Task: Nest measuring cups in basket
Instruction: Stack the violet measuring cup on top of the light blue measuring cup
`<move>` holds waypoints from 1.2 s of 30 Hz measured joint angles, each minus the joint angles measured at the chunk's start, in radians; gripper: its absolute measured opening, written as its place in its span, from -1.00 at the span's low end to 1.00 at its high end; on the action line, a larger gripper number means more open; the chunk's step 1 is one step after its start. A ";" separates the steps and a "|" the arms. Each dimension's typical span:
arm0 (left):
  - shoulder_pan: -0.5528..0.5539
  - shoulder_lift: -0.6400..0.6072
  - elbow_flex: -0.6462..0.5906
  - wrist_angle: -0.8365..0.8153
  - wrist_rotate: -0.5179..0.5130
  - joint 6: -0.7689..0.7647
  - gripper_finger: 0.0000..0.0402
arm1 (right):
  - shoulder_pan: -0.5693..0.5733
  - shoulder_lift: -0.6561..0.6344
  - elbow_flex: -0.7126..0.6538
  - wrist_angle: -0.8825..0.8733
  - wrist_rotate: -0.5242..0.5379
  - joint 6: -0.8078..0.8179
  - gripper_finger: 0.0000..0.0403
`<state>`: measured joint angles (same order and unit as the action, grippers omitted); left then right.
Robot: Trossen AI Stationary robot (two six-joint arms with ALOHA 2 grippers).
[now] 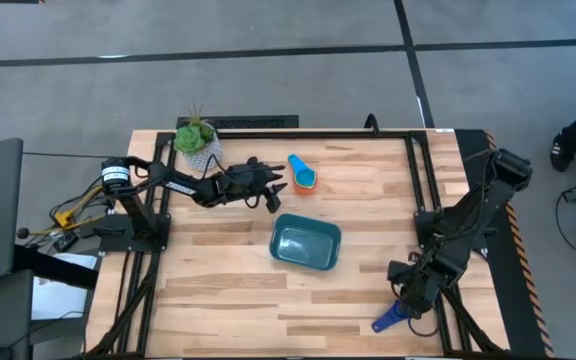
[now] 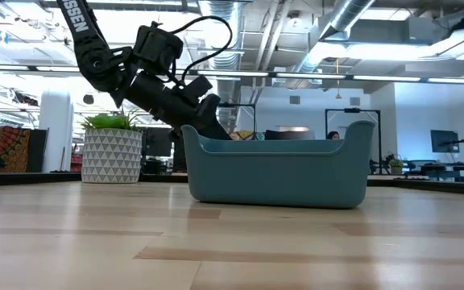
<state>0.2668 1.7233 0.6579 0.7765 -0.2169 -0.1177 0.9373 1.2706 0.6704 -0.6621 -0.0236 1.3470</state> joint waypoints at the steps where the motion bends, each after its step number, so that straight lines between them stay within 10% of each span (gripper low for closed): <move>1: 0.000 0.000 0.000 -0.001 0.000 0.000 -0.33 | 0.011 0.012 0.000 0.023 -0.001 0.015 -0.49; 36: 0.000 0.000 0.000 -0.011 0.023 -0.049 -0.33 | 0.049 0.189 0.000 0.125 0.023 0.071 -0.61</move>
<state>0.2665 1.7233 0.6579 0.7659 -0.1944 -0.1665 0.9858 1.4593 0.6704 -0.5372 -0.0005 1.4179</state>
